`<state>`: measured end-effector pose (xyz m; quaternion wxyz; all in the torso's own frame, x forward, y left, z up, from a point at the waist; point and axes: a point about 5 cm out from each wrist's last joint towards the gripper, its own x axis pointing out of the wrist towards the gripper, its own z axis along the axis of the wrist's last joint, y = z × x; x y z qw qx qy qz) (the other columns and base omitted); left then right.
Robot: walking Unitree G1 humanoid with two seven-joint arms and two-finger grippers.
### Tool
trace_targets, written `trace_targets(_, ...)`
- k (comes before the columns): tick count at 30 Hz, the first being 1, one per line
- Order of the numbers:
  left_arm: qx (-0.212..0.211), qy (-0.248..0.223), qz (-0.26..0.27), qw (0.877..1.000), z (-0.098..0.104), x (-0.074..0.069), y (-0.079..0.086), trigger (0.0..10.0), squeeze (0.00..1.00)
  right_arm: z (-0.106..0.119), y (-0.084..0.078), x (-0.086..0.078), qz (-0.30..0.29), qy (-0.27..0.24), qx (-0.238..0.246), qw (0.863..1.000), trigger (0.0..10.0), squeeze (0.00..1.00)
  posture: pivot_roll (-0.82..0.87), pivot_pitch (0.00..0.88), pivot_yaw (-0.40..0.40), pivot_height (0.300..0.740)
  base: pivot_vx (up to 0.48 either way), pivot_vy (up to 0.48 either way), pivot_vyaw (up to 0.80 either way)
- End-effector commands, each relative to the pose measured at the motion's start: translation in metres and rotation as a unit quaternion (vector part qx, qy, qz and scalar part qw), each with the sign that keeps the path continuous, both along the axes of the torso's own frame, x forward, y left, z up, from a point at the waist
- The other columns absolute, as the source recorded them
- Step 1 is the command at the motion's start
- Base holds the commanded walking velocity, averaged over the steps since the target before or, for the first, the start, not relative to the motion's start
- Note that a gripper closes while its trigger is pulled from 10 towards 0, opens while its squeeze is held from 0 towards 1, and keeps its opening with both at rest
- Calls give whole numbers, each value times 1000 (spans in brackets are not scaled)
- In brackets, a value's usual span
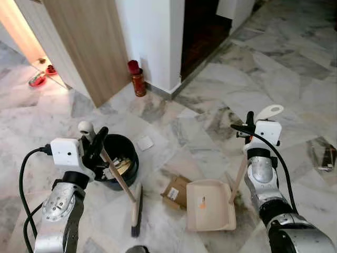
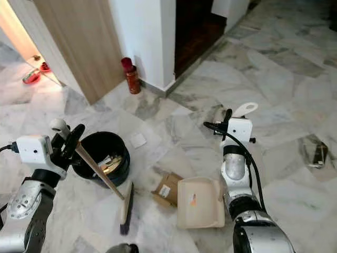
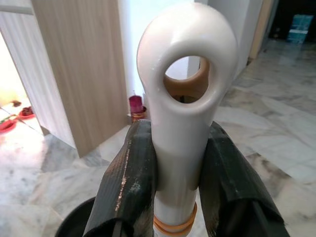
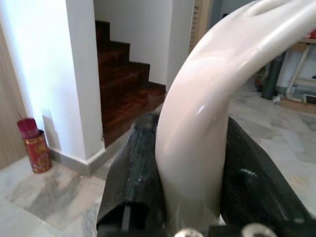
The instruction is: Sweep floor
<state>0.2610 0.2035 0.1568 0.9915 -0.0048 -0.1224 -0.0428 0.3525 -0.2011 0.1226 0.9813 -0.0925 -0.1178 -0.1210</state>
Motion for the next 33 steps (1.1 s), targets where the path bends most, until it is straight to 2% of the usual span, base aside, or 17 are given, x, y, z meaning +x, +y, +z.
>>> trace_targets(1,11,-27,2,1000,9,0,1,10000,0,6,-3,1,-4,-16,1,1000,10000,0,157,136,41,740,289,0,0)
trace_targets(24,8,-22,2,1000,7,-5,1,10000,0,5,-4,-1,-3,-17,-4,1000,10000,0,159,183,41,740,291,0,0)
trace_targets(33,9,-7,-11,1000,7,-18,1,10000,0,-3,-2,-7,2,-14,-5,1000,10000,0,182,255,86,740,0,0,0)
